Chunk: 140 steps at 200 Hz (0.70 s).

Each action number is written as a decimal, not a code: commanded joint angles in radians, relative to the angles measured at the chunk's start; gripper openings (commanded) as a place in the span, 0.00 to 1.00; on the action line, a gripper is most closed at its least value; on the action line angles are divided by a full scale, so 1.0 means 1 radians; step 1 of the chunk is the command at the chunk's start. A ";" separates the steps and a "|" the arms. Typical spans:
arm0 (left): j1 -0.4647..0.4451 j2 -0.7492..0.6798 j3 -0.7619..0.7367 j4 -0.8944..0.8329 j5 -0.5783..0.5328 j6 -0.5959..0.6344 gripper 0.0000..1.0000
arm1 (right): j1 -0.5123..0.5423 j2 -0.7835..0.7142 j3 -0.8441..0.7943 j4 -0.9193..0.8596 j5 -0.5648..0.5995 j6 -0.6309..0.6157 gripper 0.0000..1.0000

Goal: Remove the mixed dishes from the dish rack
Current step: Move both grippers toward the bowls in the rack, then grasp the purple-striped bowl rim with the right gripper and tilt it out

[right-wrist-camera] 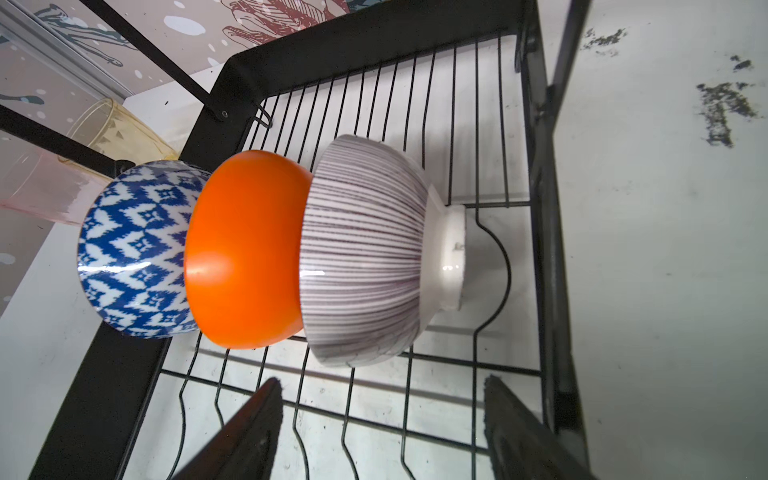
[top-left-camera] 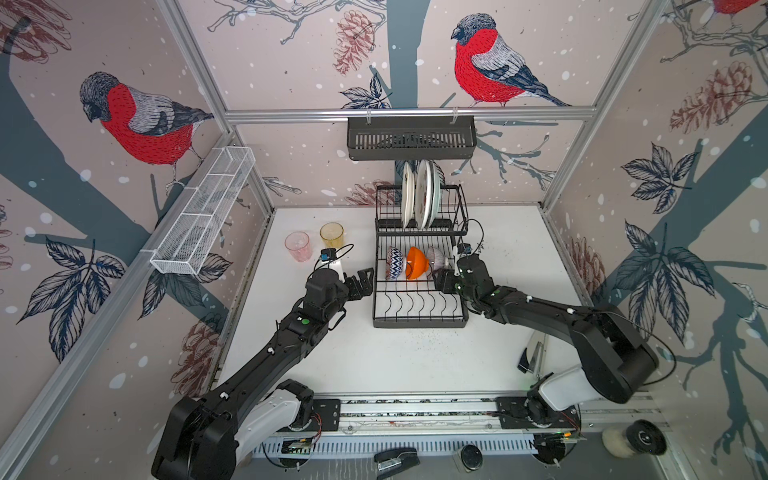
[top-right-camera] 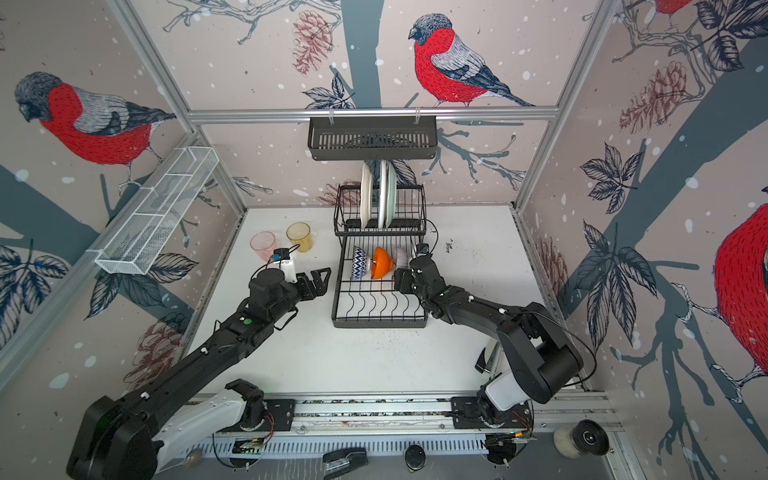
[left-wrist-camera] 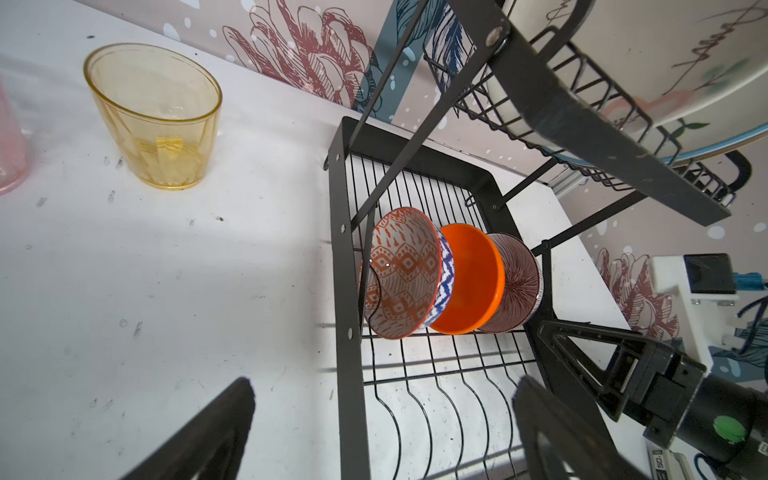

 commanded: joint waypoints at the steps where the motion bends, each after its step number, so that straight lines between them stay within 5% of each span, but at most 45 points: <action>1: 0.000 0.005 0.010 0.014 -0.027 0.031 0.97 | -0.002 0.024 0.014 0.064 0.031 -0.021 0.76; 140: 0.000 0.053 0.020 0.018 0.000 0.027 0.97 | -0.076 0.115 0.043 0.140 -0.069 -0.017 0.79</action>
